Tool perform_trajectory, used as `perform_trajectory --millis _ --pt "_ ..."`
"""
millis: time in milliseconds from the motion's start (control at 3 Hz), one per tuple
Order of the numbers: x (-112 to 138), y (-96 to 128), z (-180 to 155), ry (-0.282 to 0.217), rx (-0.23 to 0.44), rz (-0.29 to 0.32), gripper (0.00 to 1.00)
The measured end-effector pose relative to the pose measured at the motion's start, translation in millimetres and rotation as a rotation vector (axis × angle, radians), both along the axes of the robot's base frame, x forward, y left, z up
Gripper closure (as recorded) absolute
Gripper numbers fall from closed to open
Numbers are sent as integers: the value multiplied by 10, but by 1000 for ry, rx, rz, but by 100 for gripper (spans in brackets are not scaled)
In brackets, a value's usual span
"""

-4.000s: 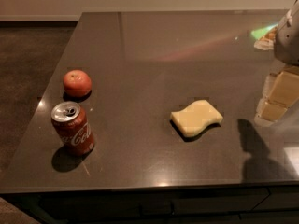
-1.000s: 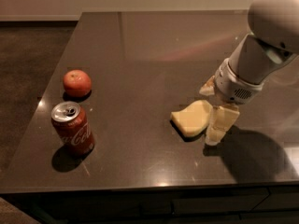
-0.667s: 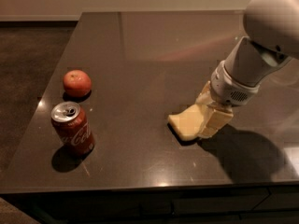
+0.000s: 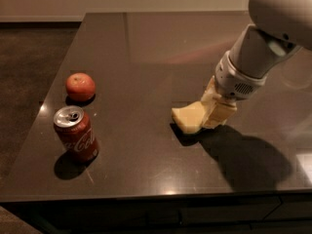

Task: Move sponge near apple

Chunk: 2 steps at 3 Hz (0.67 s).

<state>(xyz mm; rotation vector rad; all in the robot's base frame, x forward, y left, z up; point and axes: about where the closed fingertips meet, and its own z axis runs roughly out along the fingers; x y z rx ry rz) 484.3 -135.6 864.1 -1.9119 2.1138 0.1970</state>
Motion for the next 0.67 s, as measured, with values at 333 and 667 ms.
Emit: perform_trajectory --millis 333,667 --pt "147 170 171 -36 16 -12 100" --pt "290 410 252 -65 34 -9 100"
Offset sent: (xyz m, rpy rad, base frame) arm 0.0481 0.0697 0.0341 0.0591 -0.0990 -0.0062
